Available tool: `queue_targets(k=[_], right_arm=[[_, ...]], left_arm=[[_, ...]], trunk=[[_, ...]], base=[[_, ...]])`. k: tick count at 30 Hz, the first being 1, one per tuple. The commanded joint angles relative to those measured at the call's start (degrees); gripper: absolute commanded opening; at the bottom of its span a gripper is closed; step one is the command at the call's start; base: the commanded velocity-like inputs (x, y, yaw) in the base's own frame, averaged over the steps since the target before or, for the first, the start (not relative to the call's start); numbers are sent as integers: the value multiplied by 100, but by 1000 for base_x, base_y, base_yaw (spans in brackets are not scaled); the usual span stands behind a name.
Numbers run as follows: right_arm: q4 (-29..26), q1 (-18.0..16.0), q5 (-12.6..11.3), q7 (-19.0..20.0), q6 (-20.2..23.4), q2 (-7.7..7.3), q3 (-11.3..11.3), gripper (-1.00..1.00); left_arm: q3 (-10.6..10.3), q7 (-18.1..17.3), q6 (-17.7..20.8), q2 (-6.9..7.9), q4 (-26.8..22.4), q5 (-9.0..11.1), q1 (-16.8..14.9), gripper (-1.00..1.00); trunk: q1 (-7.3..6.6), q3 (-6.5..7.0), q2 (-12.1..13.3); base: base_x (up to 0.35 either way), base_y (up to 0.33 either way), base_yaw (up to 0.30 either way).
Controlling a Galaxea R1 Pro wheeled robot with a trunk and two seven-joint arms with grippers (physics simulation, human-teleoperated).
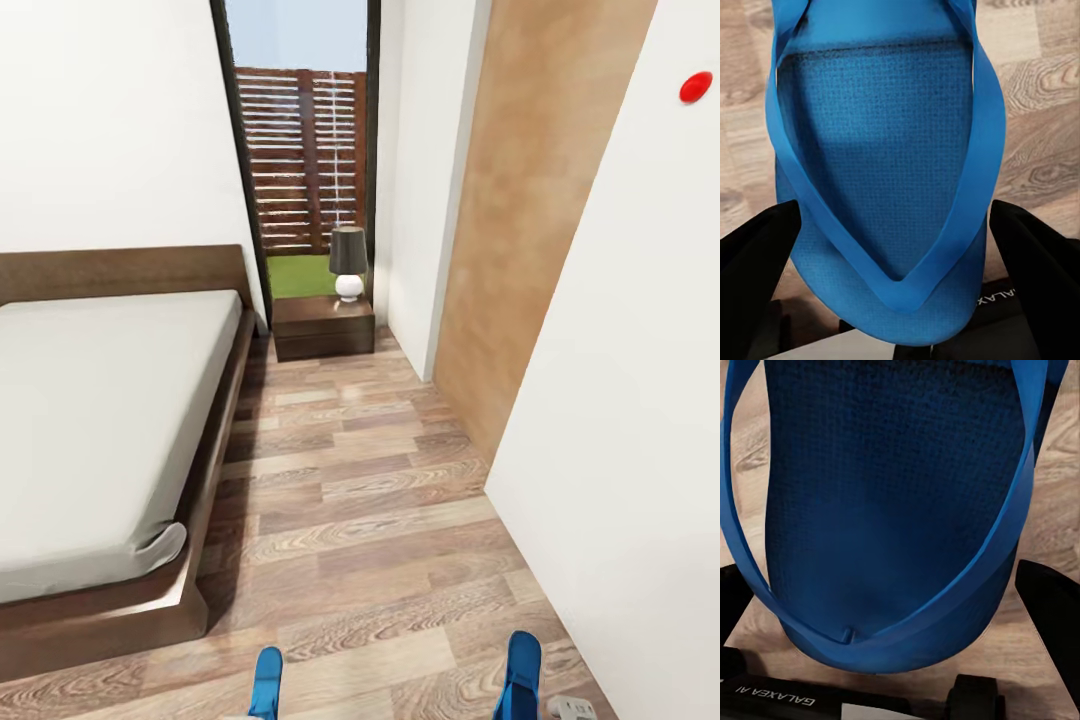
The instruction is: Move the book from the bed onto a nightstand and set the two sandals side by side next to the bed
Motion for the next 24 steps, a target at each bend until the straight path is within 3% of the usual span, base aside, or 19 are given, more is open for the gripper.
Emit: queue_targets(k=[1,24], right_arm=[[25,-10,-50,30,-41,2,44,-100],[25,-10,-50,30,-40,2,44,-100]], left_arm=[[-46,-11,-24,4,7,53,-5,-100],[-46,-11,-25,2,4,53,-5,-100]], trunk=[[2,-5,-2],[2,-5,-2]], base=[[250,0,0],[237,0,0]])
